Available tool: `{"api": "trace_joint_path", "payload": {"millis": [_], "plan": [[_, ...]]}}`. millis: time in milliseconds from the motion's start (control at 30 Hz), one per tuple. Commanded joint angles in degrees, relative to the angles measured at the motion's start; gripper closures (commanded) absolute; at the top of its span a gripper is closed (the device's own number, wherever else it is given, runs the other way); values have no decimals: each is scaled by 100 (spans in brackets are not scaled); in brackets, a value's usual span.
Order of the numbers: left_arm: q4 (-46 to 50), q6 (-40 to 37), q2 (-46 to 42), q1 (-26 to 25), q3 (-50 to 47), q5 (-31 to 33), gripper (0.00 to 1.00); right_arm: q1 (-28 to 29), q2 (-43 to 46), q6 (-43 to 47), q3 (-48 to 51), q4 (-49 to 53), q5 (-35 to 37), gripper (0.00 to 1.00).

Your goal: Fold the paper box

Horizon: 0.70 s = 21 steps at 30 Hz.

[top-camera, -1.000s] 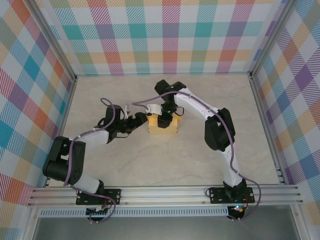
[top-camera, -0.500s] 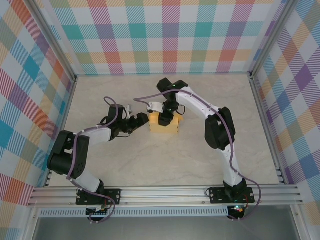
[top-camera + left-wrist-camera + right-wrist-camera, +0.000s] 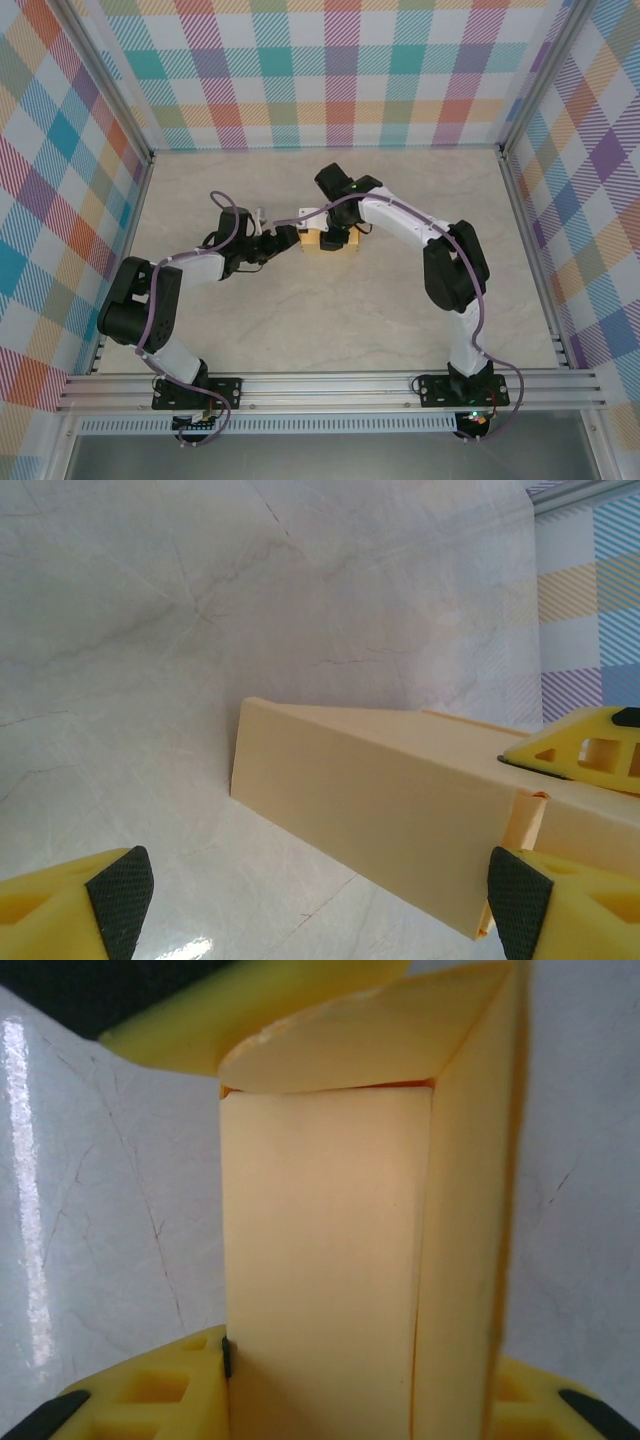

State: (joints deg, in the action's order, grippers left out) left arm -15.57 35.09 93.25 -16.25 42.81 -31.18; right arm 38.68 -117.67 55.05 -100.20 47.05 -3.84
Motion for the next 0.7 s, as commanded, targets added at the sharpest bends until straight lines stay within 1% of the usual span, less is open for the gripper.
{"api": "trace_joint_path", "payload": {"millis": [0,100,133,267,467,667], "plan": [[354,-19,228,7,-18,387,12,-37,-451,382,-64,176,-224,66],[379,0,276,41,94,321,11,-164,-698,273,-654,1000,-890,67],[424,9,293,52,142,283,12,-196,-778,226,-824,1243,-1096,69],[485,71,213,52,196,173,11,-246,-934,59,-1209,1898,-1621,71],[634,-159,-12,187,125,326,11,-262,-1018,93,-1045,1971,-1606,71],[296,-973,-212,236,32,843,11,-304,-1057,190,-1086,1970,-1589,71]]}}
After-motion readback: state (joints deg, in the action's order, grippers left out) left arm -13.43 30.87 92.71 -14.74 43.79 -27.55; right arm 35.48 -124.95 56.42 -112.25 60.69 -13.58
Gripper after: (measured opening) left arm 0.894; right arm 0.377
